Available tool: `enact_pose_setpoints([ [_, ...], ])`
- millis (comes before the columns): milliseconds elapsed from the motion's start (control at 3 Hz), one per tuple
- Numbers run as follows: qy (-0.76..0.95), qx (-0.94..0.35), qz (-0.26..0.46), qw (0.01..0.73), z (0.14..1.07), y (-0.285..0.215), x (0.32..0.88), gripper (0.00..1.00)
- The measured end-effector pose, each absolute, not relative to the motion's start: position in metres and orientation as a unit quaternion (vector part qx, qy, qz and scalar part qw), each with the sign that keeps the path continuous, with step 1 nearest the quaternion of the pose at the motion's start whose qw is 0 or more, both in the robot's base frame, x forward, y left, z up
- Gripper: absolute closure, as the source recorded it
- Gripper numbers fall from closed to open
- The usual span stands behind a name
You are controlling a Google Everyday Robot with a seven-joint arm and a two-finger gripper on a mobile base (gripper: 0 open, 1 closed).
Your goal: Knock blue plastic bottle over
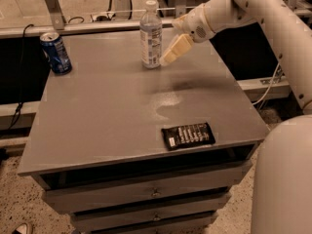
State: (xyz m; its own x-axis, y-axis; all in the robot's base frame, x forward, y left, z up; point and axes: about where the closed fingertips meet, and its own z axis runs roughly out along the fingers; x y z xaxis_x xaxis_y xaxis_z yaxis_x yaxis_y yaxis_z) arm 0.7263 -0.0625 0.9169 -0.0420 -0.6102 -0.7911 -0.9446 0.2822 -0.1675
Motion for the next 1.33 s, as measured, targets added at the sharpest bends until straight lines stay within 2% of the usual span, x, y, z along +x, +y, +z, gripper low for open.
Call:
enact_pose_setpoints([
  [667, 0.638, -0.554, 0.308, 0.437, 0.929, -0.022, 0.725, 0.0],
  [1333, 0.577, -0.585, 0.39, 0.415, 0.946, 0.01, 0.671, 0.0],
])
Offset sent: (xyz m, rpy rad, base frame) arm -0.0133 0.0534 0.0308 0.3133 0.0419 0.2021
